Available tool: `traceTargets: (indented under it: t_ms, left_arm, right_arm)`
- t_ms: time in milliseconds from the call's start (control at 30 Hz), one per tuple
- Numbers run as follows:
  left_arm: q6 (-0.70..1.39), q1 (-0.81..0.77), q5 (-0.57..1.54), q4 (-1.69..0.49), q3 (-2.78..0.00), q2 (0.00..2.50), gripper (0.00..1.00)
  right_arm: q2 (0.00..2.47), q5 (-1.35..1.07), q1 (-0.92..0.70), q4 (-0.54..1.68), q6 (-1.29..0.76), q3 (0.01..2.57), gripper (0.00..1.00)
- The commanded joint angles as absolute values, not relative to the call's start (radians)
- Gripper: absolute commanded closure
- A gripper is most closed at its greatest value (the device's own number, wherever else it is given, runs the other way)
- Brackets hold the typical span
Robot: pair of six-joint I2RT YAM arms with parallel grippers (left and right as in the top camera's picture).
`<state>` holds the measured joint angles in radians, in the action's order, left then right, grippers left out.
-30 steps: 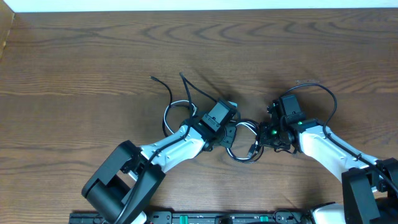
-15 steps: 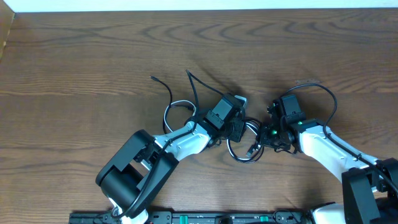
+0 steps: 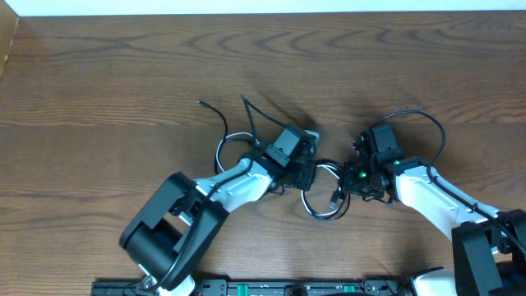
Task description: Untangle cables
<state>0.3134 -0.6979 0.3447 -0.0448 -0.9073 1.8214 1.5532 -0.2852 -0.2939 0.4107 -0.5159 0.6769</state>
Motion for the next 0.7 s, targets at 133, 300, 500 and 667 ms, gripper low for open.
traceTargets:
  t_ms: [133, 300, 500, 667]
  left_arm:
    - [0.309, -0.605, 0.632, -0.056, -0.888, 1.688, 0.92]
    - [0.307, -0.594, 0.722, -0.117, -0.888, 1.685, 0.92]
    - [0.255, -0.594, 0.714, -0.193, -0.888, 1.685, 0.92]
    - [0.255, -0.593, 0.741, -0.197, -0.888, 1.682, 0.92]
  right_arm:
    - [1.571, -0.254, -0.295, 0.420, -0.527, 0.657, 0.87]
    - [1.571, -0.255, -0.295, 0.420, -0.527, 0.657, 0.75]
    - [1.571, -0.258, -0.295, 0.419, -0.526, 0.657, 0.56]
    - [1.571, -0.257, -0.295, 0.419, -0.527, 0.657, 0.47]
